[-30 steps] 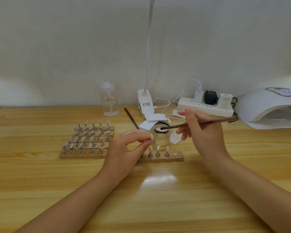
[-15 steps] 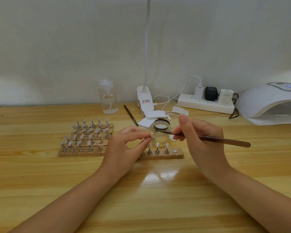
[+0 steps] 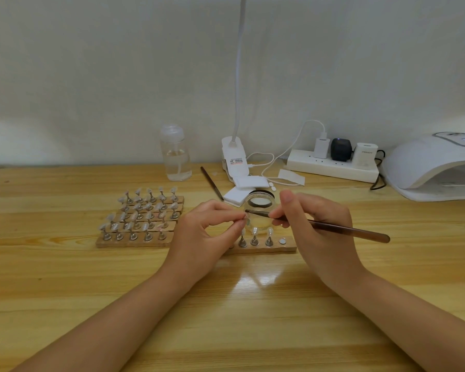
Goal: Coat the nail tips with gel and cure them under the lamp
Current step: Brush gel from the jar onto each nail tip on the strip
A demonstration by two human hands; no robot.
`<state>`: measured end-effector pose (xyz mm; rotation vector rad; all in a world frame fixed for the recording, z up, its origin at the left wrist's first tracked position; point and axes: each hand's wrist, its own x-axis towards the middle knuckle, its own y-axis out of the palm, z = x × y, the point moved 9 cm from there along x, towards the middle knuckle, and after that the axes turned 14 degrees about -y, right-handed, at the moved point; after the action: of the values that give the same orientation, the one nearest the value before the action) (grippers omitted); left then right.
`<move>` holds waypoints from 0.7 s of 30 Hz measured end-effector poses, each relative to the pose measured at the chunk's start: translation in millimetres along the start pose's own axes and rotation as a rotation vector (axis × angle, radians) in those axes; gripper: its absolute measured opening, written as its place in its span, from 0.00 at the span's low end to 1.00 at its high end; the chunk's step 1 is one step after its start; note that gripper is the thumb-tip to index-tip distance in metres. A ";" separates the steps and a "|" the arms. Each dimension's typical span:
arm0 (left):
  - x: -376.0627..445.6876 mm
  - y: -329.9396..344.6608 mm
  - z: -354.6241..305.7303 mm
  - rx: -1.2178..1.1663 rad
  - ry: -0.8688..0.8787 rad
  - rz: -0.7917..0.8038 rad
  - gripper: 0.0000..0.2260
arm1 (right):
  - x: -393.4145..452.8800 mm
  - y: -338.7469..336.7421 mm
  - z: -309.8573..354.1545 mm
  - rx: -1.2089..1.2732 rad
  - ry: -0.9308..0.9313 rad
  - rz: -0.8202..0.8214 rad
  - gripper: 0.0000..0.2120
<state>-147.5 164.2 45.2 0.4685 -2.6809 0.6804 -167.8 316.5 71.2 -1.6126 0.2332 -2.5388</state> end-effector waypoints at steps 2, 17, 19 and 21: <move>-0.2 0.0 -0.2 0.006 -0.003 0.000 0.10 | 0.0 0.1 0.6 -0.004 -0.010 0.006 0.11; 0.3 -1.0 0.8 0.015 -0.025 -0.006 0.11 | -5.2 -6.0 -5.6 0.064 0.047 -0.064 0.15; 0.3 -0.8 0.9 0.015 -0.028 -0.005 0.11 | -6.0 -7.1 -6.7 0.064 0.060 -0.083 0.16; 0.4 -0.6 1.4 0.010 -0.034 -0.003 0.11 | -5.4 -7.8 -6.5 0.061 0.057 -0.099 0.15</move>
<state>-148.0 162.9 44.5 0.4909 -2.7087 0.6918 -171.5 325.5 65.3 -1.5694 0.0829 -2.6396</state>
